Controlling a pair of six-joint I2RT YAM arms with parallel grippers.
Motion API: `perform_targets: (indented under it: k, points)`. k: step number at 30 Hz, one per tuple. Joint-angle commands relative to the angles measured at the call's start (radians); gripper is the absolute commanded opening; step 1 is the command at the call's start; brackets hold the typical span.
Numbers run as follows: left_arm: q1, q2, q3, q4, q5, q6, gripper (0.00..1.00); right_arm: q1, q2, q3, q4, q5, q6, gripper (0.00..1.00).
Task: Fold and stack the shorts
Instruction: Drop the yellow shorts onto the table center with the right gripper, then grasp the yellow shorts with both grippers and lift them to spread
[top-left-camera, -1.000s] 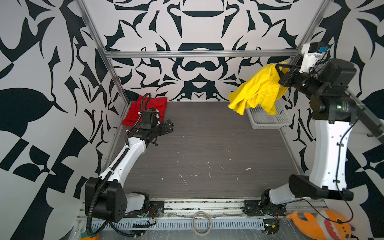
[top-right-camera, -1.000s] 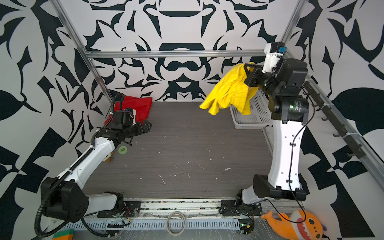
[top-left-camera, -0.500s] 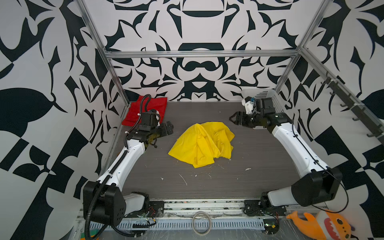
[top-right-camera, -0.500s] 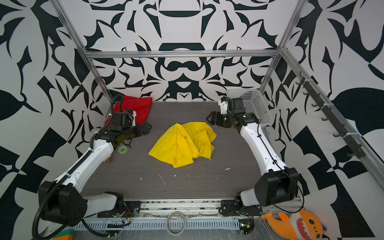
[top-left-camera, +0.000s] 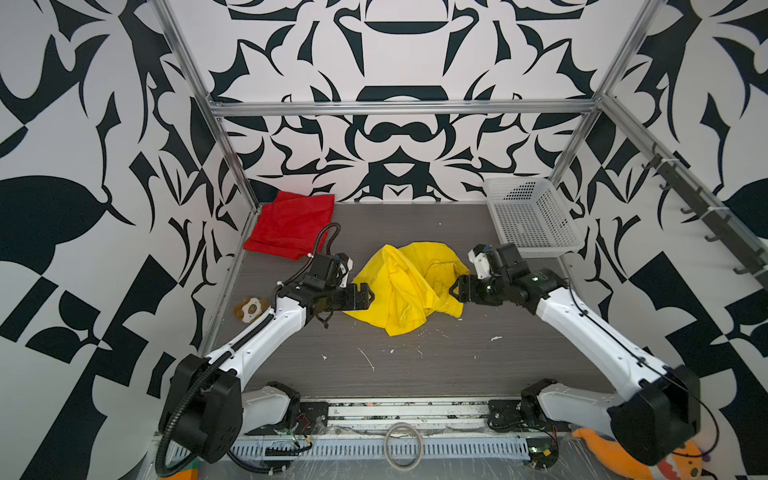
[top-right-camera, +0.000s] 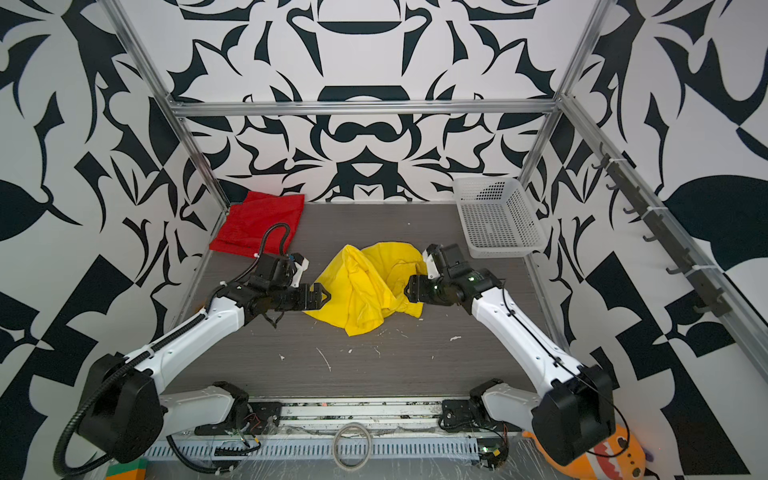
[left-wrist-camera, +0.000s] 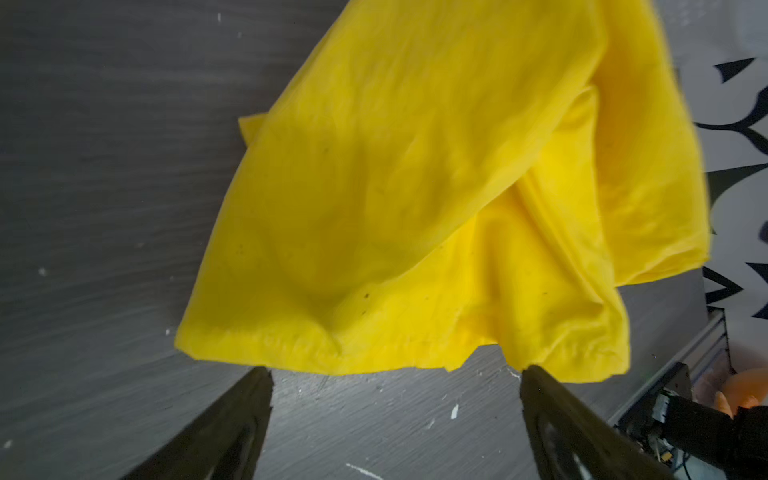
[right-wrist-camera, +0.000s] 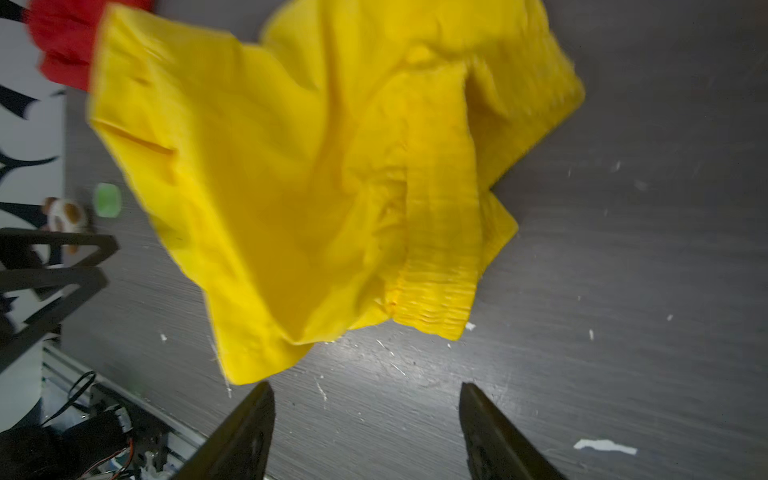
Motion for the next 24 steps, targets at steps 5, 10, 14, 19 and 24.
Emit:
perform_targets:
  k: [5, 10, 14, 19, 24]
  points:
    - [-0.021, 0.097, -0.077, 0.064, -0.026, -0.107, 0.97, -0.009, 0.071, -0.161, 0.271, 0.017, 0.081, 0.77]
    - [-0.021, 0.124, -0.150, 0.187, 0.011, -0.174, 0.97, -0.086, 0.157, -0.275, 0.533, -0.067, 0.092, 0.77]
    - [-0.021, 0.172, -0.163, 0.209, -0.006, -0.243, 0.98, -0.107, 0.217, -0.299, 0.656, -0.144, 0.098, 0.63]
    - [-0.021, 0.158, -0.218, 0.348, 0.055, -0.348, 0.98, -0.109, 0.173, -0.283, 0.647, -0.153, 0.077, 0.14]
    - [-0.064, 0.064, -0.202, 0.332, 0.010, -0.302, 0.96, -0.108, 0.010, -0.213, 0.527, -0.170, 0.036, 0.00]
